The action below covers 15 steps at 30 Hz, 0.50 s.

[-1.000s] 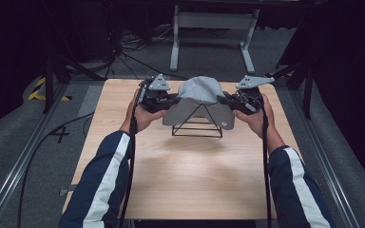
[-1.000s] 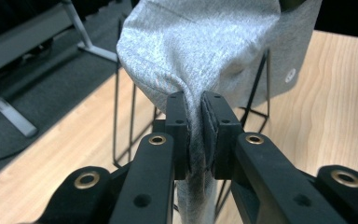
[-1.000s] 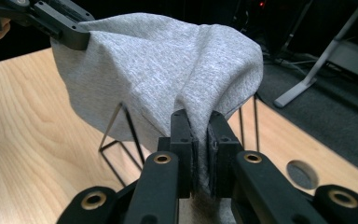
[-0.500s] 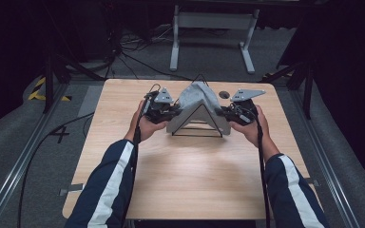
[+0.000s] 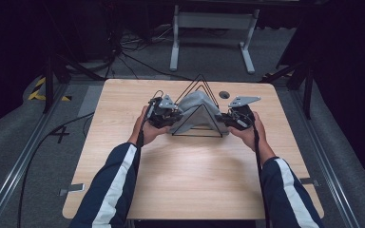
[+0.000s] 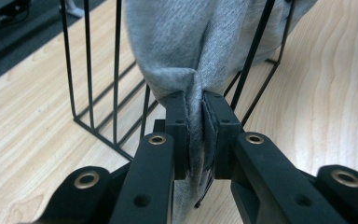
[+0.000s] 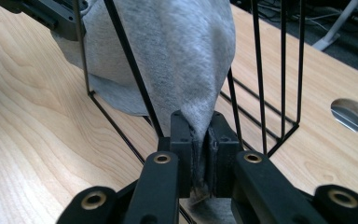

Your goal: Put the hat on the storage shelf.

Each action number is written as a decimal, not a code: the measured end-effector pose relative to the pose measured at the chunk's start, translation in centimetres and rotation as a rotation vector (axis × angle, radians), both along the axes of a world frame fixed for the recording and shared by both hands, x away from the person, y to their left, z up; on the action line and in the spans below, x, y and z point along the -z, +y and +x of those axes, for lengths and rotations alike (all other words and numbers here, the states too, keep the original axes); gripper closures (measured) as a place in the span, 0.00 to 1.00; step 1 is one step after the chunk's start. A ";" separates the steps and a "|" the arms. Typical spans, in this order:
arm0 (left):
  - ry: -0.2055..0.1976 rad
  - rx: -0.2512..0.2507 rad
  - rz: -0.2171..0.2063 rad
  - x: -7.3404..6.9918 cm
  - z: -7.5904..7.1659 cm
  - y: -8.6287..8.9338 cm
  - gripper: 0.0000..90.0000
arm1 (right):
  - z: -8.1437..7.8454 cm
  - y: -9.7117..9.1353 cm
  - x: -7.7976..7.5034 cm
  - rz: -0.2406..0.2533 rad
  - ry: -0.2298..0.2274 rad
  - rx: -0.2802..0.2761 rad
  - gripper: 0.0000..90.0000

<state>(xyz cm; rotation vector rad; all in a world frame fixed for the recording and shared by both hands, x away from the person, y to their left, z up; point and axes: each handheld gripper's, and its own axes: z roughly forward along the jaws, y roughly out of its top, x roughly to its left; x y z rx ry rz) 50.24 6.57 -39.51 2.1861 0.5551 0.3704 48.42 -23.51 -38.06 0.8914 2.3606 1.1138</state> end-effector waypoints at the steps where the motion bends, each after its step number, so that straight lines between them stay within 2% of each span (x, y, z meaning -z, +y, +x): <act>1: 0.000 -0.003 0.002 0.3 0.1 -0.1 0.90 | 0.0 0.0 0.2 -0.008 0.000 0.003 0.93; 5: 0.011 -0.009 0.004 0.8 0.3 -0.1 0.91 | 0.3 -0.1 1.0 -0.019 0.011 0.018 0.93; 10: 0.025 -0.019 0.013 1.5 0.5 0.1 0.91 | 0.6 -0.3 1.7 -0.007 0.026 0.030 0.93; 13: 0.028 -0.021 0.017 1.8 0.5 0.1 0.91 | 0.7 -0.1 2.3 -0.027 0.026 0.032 0.92; 15: 0.027 -0.022 0.037 2.2 0.5 0.0 0.91 | 0.8 0.0 2.8 -0.036 0.022 0.043 0.92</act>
